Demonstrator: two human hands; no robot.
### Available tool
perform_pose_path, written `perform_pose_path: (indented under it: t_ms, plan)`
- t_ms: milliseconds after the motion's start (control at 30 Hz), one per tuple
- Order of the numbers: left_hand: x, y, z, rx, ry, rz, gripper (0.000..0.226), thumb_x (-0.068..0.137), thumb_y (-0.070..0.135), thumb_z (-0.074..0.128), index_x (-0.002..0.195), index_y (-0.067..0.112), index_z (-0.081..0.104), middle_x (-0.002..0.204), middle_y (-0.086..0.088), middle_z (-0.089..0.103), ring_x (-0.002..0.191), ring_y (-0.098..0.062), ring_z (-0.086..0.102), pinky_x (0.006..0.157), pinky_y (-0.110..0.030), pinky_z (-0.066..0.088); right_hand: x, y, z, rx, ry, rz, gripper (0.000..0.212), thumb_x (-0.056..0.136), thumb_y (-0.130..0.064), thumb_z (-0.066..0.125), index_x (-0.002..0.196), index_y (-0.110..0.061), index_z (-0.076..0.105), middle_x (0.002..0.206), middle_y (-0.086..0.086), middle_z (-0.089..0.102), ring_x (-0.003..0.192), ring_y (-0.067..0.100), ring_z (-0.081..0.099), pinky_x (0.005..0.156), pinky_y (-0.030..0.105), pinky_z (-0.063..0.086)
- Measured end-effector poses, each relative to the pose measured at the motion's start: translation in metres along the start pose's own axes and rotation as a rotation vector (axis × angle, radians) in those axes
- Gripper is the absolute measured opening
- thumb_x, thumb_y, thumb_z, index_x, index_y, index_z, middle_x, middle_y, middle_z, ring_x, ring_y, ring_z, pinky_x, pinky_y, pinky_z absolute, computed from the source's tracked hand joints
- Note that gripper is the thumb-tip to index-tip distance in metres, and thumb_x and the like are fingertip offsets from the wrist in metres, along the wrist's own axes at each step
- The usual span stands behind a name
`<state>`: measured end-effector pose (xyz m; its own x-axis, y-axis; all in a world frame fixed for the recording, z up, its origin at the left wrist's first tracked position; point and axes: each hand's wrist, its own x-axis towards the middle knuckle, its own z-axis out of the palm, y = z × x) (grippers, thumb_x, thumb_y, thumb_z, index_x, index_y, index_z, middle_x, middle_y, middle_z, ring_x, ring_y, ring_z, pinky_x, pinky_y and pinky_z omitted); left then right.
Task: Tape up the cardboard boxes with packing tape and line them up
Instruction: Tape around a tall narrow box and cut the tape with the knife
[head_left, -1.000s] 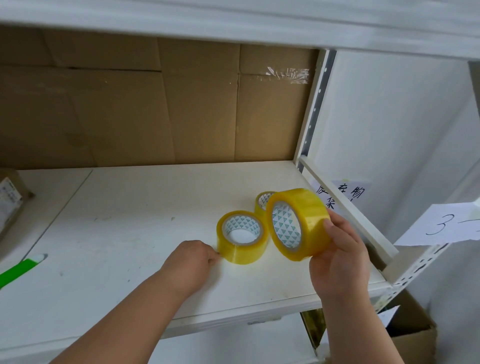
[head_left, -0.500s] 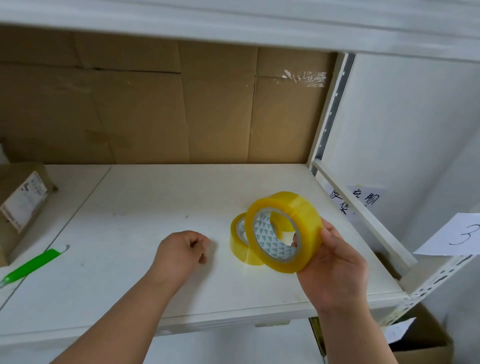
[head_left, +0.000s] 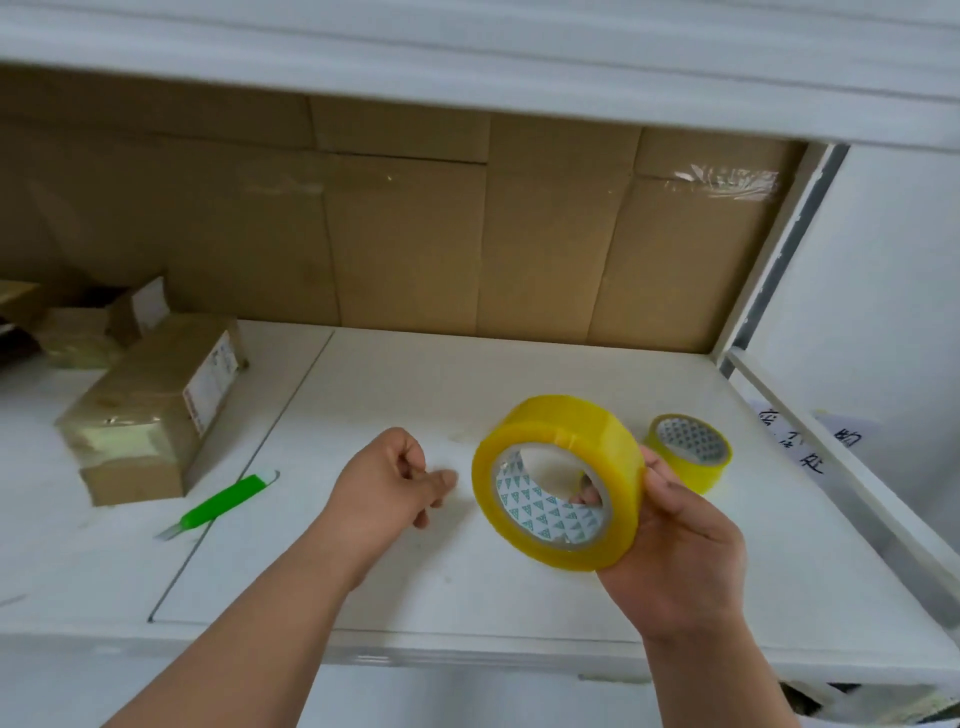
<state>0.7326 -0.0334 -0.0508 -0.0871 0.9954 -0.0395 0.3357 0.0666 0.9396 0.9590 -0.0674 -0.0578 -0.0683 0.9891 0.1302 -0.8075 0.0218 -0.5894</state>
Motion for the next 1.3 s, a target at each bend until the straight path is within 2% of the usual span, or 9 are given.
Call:
perform_pose_path:
  t_ms: [133, 233, 367, 500, 600, 767, 900, 1100, 1300]
  plan:
    - [-0.005, 0.001, -0.048, 0.011, 0.001, 0.029, 0.017, 0.092, 0.019, 0.067, 0.076, 0.016, 0.072, 0.066, -0.001, 0.067, 0.055, -0.008, 0.051, 0.065, -0.027, 0.047, 0.005, 0.030, 0.020, 0.052, -0.120, 0.035, 0.018, 0.076, -0.016, 0.066, 0.091, -0.008, 0.073, 0.083, 0.012, 0.072, 0.079, 0.028, 0.069, 0.079, 0.044, 0.057]
    - [-0.014, -0.002, -0.084, -0.126, -0.130, -0.028, 0.025, 0.100, 0.022, 0.054, 0.093, 0.016, 0.077, 0.095, -0.002, 0.075, 0.075, -0.012, 0.063, 0.079, -0.032, 0.054, 0.010, 0.056, 0.034, 0.130, -0.044, 0.091, 0.036, 0.098, -0.011, 0.034, 0.117, 0.005, 0.059, 0.108, 0.025, 0.067, 0.104, 0.039, 0.063, 0.101, 0.053, 0.044]
    - [-0.021, -0.007, -0.132, -0.254, -0.216, -0.143, 0.072, 0.086, 0.071, 0.038, 0.084, 0.011, 0.076, 0.100, -0.006, 0.075, 0.093, -0.022, 0.069, 0.085, -0.037, 0.054, 0.009, 0.087, 0.057, 0.141, -0.128, 0.154, 0.047, 0.099, -0.006, 0.014, 0.133, 0.016, 0.038, 0.131, 0.040, 0.049, 0.125, 0.052, 0.044, 0.113, 0.058, 0.024]
    - [-0.034, -0.009, -0.171, -0.156, -0.260, -0.097, 0.066, 0.066, 0.062, 0.061, 0.090, 0.001, 0.071, 0.093, -0.008, 0.074, 0.096, -0.023, 0.068, 0.090, -0.040, 0.053, 0.016, 0.114, 0.078, 0.110, -0.200, 0.207, 0.040, 0.097, -0.003, 0.028, 0.130, 0.015, 0.042, 0.129, 0.040, 0.050, 0.122, 0.053, 0.048, 0.107, 0.062, 0.031]
    - [-0.038, -0.018, -0.199, -0.211, -0.291, -0.118, 0.042, 0.072, 0.037, 0.071, 0.089, -0.001, 0.066, 0.086, -0.011, 0.072, 0.084, -0.018, 0.068, 0.083, -0.036, 0.054, 0.016, 0.142, 0.094, -0.049, -0.281, 0.179, 0.035, 0.084, -0.011, 0.062, 0.116, 0.005, 0.062, 0.115, 0.028, 0.065, 0.105, 0.043, 0.064, 0.093, 0.059, 0.050]
    - [-0.043, -0.039, -0.234, -0.257, -0.147, -0.164, 0.013, 0.093, 0.007, 0.063, 0.081, 0.001, 0.060, 0.081, -0.016, 0.067, 0.076, -0.024, 0.066, 0.076, -0.036, 0.061, 0.014, 0.175, 0.133, -0.303, -0.281, 0.184, 0.058, 0.047, -0.033, 0.091, 0.097, -0.008, 0.075, 0.103, 0.021, 0.069, 0.093, 0.036, 0.067, 0.079, 0.050, 0.057]
    - [-0.046, -0.049, -0.254, -0.179, 0.028, -0.129, 0.018, 0.095, 0.005, 0.060, 0.077, 0.001, 0.058, 0.080, -0.026, 0.063, 0.073, -0.029, 0.067, 0.069, -0.035, 0.062, 0.023, 0.193, 0.157, -0.512, -0.312, 0.191, 0.064, 0.052, -0.046, 0.089, 0.104, -0.011, 0.076, 0.109, 0.021, 0.069, 0.100, 0.035, 0.066, 0.088, 0.048, 0.053]
    - [-0.040, -0.046, -0.288, -0.261, 0.214, -0.093, 0.019, 0.095, 0.001, 0.057, 0.077, -0.002, 0.056, 0.076, -0.022, 0.071, 0.073, -0.025, 0.074, 0.066, -0.032, 0.062, 0.047, 0.199, 0.170, -0.737, -0.367, 0.169, 0.041, 0.064, -0.039, 0.070, 0.100, -0.020, 0.078, 0.101, 0.012, 0.074, 0.092, 0.025, 0.069, 0.075, 0.031, 0.056]
    - [-0.022, -0.042, -0.306, -0.244, 0.285, -0.116, 0.015, 0.094, -0.002, 0.058, 0.079, -0.004, 0.058, 0.080, -0.024, 0.066, 0.077, -0.033, 0.074, 0.066, -0.035, 0.061, 0.084, 0.195, 0.185, -0.909, -0.472, 0.142, 0.040, 0.069, -0.042, 0.068, 0.100, -0.019, 0.077, 0.098, 0.012, 0.074, 0.090, 0.026, 0.069, 0.074, 0.031, 0.055]
